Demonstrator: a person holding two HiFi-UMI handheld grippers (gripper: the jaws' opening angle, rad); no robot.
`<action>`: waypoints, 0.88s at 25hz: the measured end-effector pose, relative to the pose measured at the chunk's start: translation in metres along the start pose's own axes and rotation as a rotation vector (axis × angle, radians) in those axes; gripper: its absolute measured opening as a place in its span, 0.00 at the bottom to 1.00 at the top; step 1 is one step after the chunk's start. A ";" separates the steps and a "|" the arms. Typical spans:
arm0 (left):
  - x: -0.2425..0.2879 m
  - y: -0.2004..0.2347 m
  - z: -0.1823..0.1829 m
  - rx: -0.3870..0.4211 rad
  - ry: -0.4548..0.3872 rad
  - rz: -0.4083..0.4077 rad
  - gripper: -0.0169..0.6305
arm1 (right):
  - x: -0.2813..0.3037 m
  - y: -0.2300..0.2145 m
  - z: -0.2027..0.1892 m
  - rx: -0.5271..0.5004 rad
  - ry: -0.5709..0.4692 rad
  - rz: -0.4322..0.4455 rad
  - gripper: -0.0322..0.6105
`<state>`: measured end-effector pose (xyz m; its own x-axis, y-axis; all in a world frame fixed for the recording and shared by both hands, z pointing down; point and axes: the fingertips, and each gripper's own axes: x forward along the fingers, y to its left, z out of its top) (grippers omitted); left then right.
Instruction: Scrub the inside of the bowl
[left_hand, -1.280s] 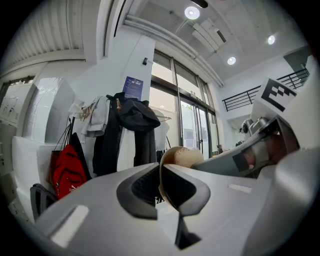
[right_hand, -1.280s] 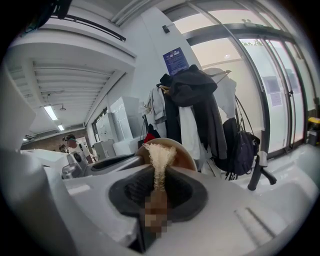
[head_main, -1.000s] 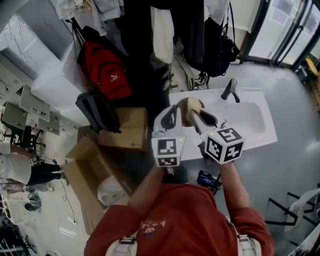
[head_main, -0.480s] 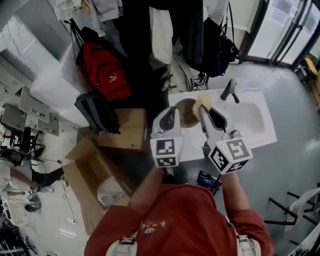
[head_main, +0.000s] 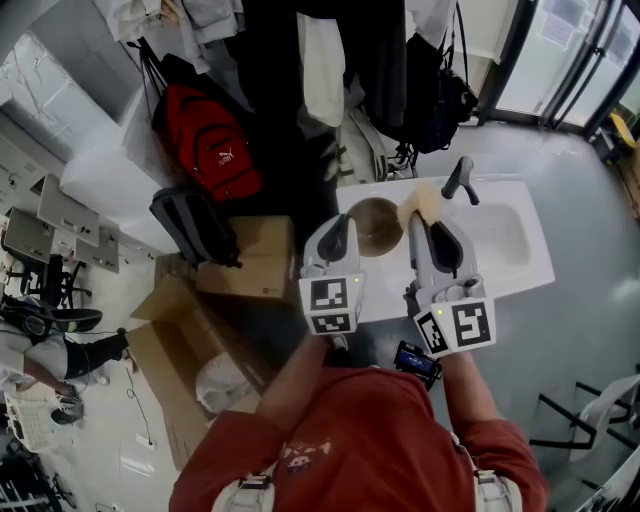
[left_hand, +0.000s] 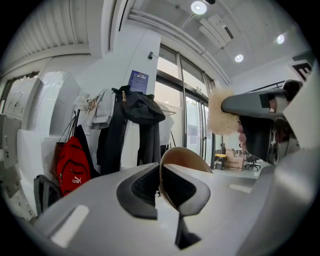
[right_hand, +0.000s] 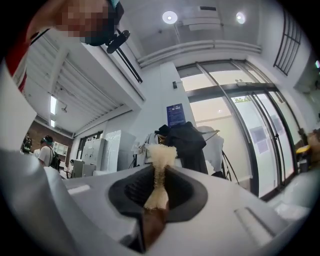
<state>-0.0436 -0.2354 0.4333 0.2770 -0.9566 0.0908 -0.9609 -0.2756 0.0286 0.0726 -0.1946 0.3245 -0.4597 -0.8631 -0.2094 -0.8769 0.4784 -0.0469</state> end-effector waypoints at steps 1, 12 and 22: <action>0.000 0.000 -0.001 -0.002 0.004 0.001 0.06 | 0.000 -0.001 -0.001 0.001 0.003 -0.003 0.13; 0.001 0.007 -0.038 -0.055 0.099 0.011 0.06 | 0.000 0.001 -0.008 0.008 0.055 0.018 0.13; 0.004 0.012 -0.111 -0.192 0.262 0.021 0.06 | -0.004 0.000 -0.016 0.003 0.067 0.018 0.13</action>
<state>-0.0537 -0.2318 0.5450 0.2723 -0.8981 0.3454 -0.9552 -0.2091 0.2093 0.0717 -0.1938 0.3406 -0.4839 -0.8631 -0.1445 -0.8680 0.4944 -0.0465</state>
